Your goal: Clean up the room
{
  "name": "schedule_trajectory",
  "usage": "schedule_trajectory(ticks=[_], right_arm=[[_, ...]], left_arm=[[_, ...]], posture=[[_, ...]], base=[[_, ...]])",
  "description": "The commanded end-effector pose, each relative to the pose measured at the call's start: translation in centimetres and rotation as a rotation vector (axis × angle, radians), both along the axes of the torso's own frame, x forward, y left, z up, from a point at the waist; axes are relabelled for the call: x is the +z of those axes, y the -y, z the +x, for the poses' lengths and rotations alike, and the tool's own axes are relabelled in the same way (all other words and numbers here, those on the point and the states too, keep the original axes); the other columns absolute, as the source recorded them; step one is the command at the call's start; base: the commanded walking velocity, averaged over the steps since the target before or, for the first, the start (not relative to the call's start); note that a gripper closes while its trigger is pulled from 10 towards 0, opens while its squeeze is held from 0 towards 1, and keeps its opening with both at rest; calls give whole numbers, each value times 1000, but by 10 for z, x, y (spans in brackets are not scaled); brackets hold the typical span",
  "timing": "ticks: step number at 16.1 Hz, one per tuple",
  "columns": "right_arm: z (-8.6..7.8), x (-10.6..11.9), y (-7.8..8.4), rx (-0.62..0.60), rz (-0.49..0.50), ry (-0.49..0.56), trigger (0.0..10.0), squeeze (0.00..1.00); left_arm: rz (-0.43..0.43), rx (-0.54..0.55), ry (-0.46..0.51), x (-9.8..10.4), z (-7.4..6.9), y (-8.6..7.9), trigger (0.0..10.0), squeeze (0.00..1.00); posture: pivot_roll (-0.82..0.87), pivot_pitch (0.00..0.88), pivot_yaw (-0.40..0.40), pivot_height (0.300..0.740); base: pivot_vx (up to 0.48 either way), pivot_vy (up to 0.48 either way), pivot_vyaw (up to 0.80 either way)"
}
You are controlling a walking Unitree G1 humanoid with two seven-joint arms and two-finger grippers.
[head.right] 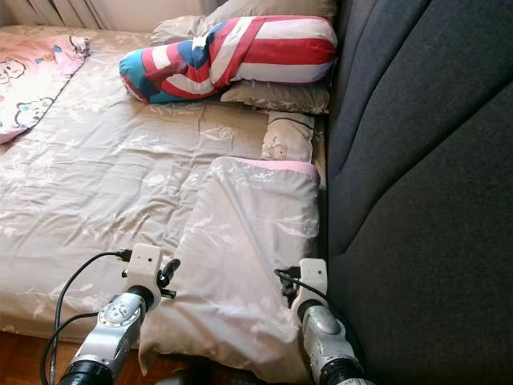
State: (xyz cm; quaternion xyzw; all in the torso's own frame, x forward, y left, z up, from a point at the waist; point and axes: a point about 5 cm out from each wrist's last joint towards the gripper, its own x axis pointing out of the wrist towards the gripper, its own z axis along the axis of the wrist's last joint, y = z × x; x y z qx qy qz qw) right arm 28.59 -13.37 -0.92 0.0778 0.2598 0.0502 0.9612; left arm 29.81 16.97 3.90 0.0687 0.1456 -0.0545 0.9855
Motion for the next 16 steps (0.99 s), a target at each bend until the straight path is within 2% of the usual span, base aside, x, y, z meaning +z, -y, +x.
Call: schedule_trajectory(ticks=[1,3,5,6,7,9,11,16], right_arm=[[-6,-4,4,-9,0,3,10000,0],[-4,8,12,-57,13,127,10000,0],[-5,19,16,-84,19,217,10000,0],[-6,20,16,-83,17,226,10000,0],[-7,20,17,-91,23,228,10000,0],[-8,20,17,-107,25,227,10000,0],[-8,22,16,-110,29,232,10000,0],[-6,21,14,-102,32,223,10000,0]], left_arm=[[-4,6,-1,-1,-3,0,10000,0],[-56,41,94,13,-2,0,10000,0],[-41,46,145,20,-5,-4,10000,0],[-45,52,150,21,-5,-5,10000,0],[-6,62,163,22,-6,-9,10000,0],[-28,74,172,22,-7,-8,10000,0],[3,55,171,20,-9,-5,10000,0],[1,80,165,16,-8,-7,10000,0]], posture=[[-14,143,-26,740],[-18,118,-22,740],[-18,95,-18,740],[-18,95,-18,740],[-20,86,-16,740],[-21,75,-9,740],[-21,75,-9,740],[-18,52,-8,740]], base=[[0,0,0],[0,0,0],[0,0,0],[0,0,0],[0,0,0],[0,0,0],[0,0,0],[0,0,0]])
